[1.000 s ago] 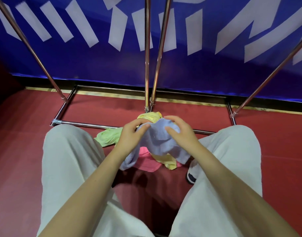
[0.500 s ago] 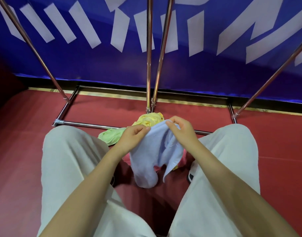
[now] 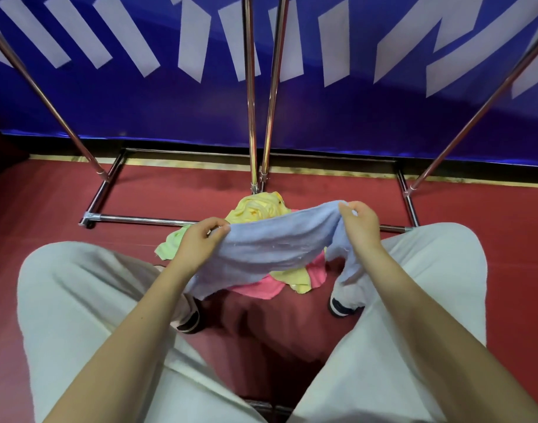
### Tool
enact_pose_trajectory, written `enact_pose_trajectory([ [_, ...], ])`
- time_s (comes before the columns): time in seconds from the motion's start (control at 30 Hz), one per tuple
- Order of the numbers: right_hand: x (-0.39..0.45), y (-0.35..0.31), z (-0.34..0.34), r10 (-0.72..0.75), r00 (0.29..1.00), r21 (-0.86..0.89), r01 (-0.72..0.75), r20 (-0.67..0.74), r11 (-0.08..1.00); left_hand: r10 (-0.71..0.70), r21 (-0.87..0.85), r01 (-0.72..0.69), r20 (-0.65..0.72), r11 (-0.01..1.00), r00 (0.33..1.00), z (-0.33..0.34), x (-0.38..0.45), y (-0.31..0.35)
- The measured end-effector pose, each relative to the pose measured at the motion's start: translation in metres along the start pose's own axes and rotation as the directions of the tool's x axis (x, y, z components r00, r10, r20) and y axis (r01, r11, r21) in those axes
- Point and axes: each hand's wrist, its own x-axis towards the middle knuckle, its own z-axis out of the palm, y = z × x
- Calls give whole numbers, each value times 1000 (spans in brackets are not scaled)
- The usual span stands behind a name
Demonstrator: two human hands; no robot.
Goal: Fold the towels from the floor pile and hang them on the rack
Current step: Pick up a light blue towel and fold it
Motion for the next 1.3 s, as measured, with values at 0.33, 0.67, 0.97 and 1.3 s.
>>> enact_pose_trajectory([
  [0.33, -55, -25, 50, -331, 782, 9, 384, 528, 923, 281, -74, -283, -40, 956, 959, 26, -14, 46],
  [0.67, -62, -38, 67, -342, 772, 76, 360, 535, 930, 230, -122, -235, -55, 964, 972, 15, -9, 51],
  [0.97, -60, -25, 53, -324, 725, 12, 400, 607, 917, 265, 78, -278, 145, 958, 953, 12, -18, 34],
  [1.3, -16, -5, 12, -209, 972, -81, 218, 111, 973, 109, 87, -117, 101, 989, 989, 1, -10, 12],
])
